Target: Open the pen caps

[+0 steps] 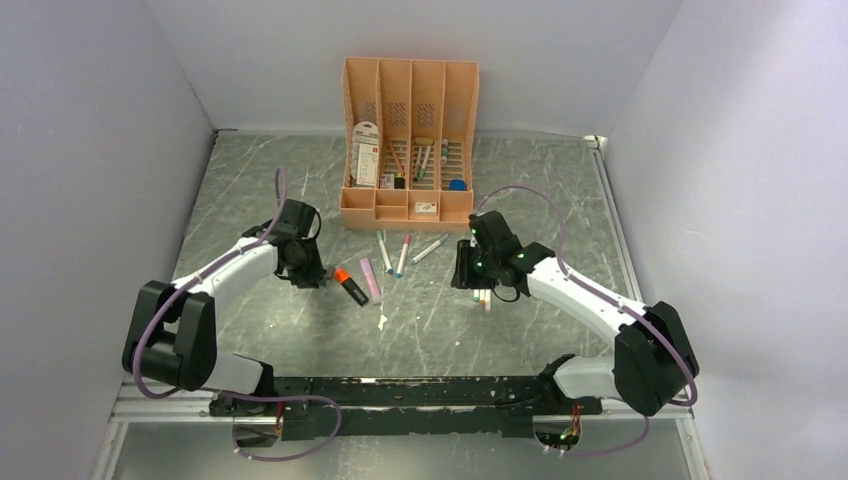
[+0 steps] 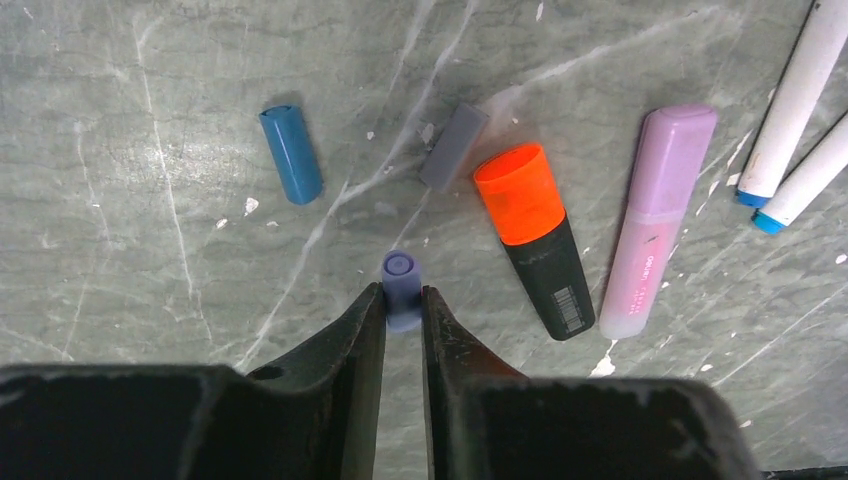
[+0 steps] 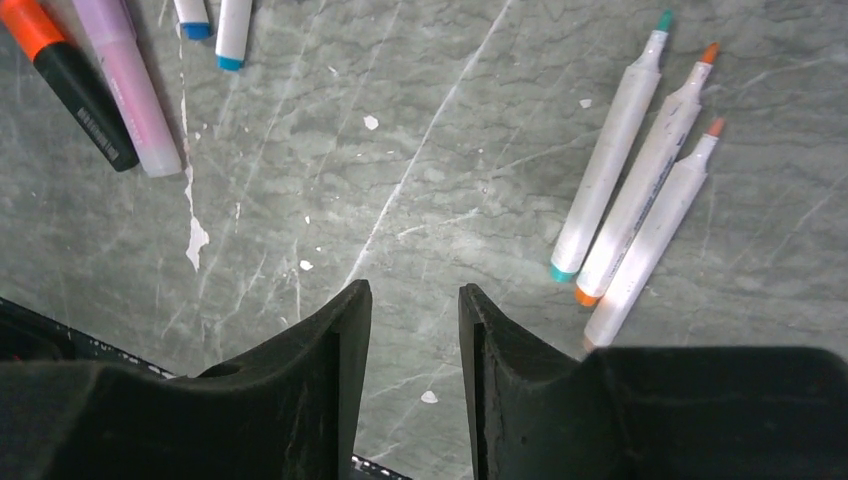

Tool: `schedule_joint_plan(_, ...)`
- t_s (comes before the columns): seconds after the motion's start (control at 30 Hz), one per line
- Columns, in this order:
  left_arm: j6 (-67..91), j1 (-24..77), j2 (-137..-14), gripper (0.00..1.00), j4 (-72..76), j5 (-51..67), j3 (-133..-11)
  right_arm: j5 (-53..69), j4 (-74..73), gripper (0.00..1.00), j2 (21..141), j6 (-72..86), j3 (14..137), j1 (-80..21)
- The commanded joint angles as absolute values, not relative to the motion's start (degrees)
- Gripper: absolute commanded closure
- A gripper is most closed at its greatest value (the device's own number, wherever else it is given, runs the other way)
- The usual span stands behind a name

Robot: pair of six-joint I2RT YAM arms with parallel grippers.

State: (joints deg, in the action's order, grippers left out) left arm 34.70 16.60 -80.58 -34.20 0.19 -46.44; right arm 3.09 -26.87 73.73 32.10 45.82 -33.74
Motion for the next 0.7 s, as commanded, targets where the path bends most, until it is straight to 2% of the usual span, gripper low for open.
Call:
schedule_joint_plan(0.0,33.7,16.5,-81.7,0.72,-34.0,-0.9,-47.6,4.6,-25.9,0.62,75.0,31.5,47.3,-35.2)
schedule_joint_plan(0.07,33.6,16.5,-82.1,0.69,-34.0,-0.6,-47.8,4.7,-25.9,0.61,75.9,31.0,48.0,-35.7)
schedule_joint_plan(0.17,33.7,16.4,-82.0,0.53,-34.0,0.5,-48.1,3.9,-26.3,0.60,77.6,30.2,49.7,-36.0)
schedule_joint_plan(0.23,34.1,16.2,-81.6,0.47,-33.9,2.5,-48.2,2.9,-26.7,0.59,79.5,29.5,51.2,-36.0)
schedule_joint_plan(0.5,32.7,16.2,-77.2,0.32,-37.3,6.0,-51.7,-3.0,-28.1,0.54,92.4,30.9,62.6,-36.0)
schedule_joint_plan(0.57,31.8,16.2,-75.8,0.22,-38.5,7.4,-53.0,-4.4,-28.6,0.50,96.9,31.4,66.2,-36.1)
schedule_joint_plan(0.6,31.3,16.3,-75.1,0.13,-38.6,8.3,-53.3,-5.2,-29.0,0.47,98.9,31.8,68.2,-36.1)
schedule_joint_plan(0.63,30.8,16.3,-74.2,0.01,-38.8,9.5,-53.4,-5.9,-29.3,0.44,100.9,32.0,70.0,-36.0)
schedule_joint_plan(0.67,30.3,16.3,-73.3,0.01,-39.0,10.8,-53.5,-6.4,-29.6,0.39,102.5,32.3,71.4,-36.1)
